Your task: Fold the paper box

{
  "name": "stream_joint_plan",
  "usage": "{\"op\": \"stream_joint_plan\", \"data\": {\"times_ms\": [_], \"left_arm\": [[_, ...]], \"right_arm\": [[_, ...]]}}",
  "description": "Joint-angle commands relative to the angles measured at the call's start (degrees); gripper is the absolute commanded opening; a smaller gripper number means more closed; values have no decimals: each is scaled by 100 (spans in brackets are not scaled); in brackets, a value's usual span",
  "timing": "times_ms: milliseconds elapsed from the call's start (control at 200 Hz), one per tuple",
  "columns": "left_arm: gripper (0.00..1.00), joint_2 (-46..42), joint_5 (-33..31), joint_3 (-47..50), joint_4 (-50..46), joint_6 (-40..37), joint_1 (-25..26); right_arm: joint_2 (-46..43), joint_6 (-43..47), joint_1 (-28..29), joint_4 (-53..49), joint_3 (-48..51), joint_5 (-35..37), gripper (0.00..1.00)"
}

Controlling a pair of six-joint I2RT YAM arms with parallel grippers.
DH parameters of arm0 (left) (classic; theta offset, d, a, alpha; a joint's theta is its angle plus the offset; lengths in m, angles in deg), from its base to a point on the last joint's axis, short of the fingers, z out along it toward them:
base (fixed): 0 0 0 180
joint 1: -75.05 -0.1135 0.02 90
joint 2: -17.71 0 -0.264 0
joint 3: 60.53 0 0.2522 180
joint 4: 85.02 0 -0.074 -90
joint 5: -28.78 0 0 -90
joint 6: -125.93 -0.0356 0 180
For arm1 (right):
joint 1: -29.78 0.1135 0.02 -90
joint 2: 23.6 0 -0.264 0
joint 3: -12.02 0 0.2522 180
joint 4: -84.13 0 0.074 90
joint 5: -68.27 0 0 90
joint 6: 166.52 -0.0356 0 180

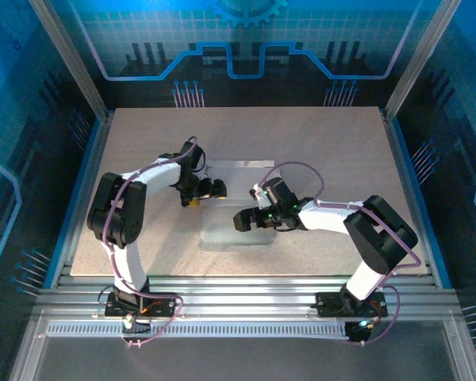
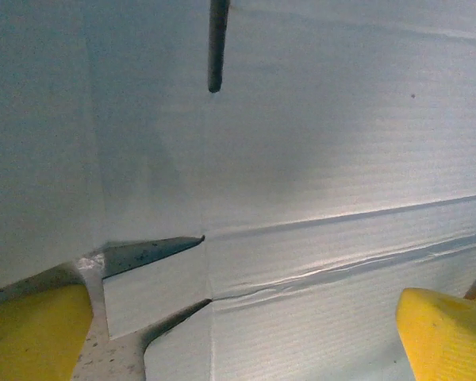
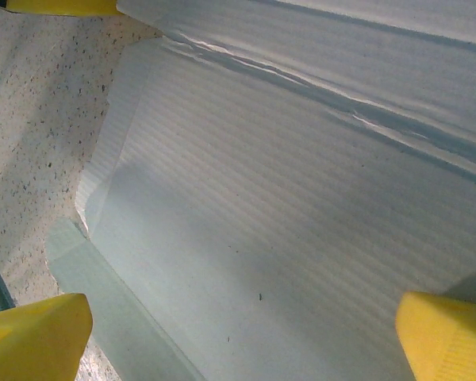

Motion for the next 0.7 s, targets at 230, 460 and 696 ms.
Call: {"op": "stream_joint_plan", "data": {"times_ms": [230, 460, 696], "left_arm": [[99, -233, 484, -61, 16, 154, 60], [99, -446, 374, -112, -80, 91, 210], [100, -321, 366, -295, -29, -30, 376]], "right_arm": [[175, -123, 68, -138, 256, 115, 100], [248, -149, 92, -107, 253, 85, 100], [289, -105, 111, -146, 274, 78, 100]]}}
